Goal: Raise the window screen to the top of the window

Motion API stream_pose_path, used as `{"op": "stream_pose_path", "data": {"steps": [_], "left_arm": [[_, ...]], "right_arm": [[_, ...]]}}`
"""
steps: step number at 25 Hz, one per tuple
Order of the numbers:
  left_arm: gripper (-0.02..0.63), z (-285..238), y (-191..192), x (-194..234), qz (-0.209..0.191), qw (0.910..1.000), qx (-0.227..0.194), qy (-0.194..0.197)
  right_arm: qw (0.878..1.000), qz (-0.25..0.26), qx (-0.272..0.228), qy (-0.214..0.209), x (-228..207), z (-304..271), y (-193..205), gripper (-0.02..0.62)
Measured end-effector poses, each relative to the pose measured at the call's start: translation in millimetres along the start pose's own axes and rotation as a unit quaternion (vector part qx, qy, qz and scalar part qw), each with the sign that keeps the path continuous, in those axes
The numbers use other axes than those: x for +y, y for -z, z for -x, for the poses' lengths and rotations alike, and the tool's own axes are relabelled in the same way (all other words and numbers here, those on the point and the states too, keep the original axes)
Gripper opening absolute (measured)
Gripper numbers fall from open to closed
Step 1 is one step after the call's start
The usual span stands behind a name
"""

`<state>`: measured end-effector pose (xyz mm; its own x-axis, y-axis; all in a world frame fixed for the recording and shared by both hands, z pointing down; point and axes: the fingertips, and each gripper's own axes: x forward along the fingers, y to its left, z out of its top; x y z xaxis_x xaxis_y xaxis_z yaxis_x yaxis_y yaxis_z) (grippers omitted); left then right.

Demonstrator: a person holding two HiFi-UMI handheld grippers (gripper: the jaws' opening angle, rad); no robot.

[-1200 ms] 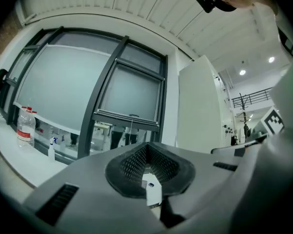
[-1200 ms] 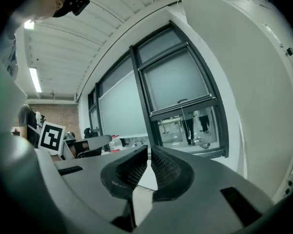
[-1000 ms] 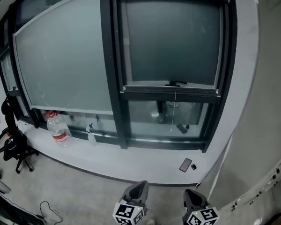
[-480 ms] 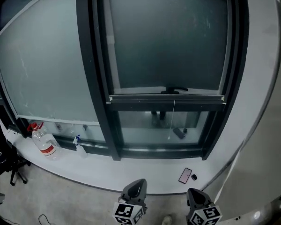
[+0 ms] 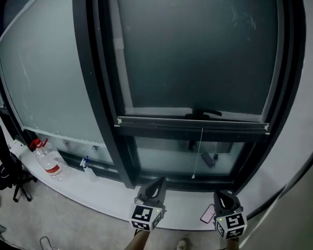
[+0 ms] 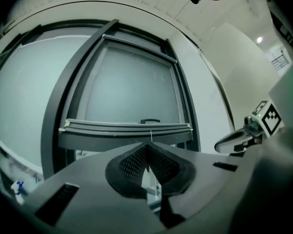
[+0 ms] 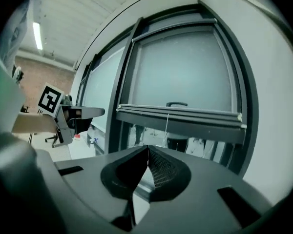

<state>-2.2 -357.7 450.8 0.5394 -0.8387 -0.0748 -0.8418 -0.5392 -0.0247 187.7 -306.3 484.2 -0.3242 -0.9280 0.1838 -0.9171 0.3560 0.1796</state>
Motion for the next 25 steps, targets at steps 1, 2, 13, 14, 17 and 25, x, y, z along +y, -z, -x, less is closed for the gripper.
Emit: {"op": "stream_pose_path", "data": {"steps": [1, 2, 13, 14, 17, 25], "left_arm": [[0.0, -23, -8, 3, -0.017, 0.9998, -0.009, 0.003], [0.0, -44, -15, 7, -0.031, 0.9993, -0.018, 0.005], [0.019, -185, -16, 49, -0.365, 0.9254, 0.097, 0.037], [0.029, -194, -20, 52, -0.399, 0.9099, 0.103, 0.047], [0.057, -214, -24, 63, -0.47, 0.8703, 0.127, 0.071], [0.087, -221, -11, 94, -0.561, 0.7914, 0.215, 0.113]], "right_arm": [[1.0, 0.019, -0.005, 0.003, -19, -15, -11, 0.006], [0.999, 0.036, -0.01, 0.005, -36, -30, -22, 0.006], [0.937, 0.346, -0.002, -0.045, -100, -161, -89, 0.098], [0.927, 0.371, 0.017, -0.045, -107, -172, -90, 0.098], [0.898, 0.434, 0.069, -0.034, -132, -192, -96, 0.097], [0.857, 0.487, 0.16, -0.056, -162, -209, -87, 0.08]]}}
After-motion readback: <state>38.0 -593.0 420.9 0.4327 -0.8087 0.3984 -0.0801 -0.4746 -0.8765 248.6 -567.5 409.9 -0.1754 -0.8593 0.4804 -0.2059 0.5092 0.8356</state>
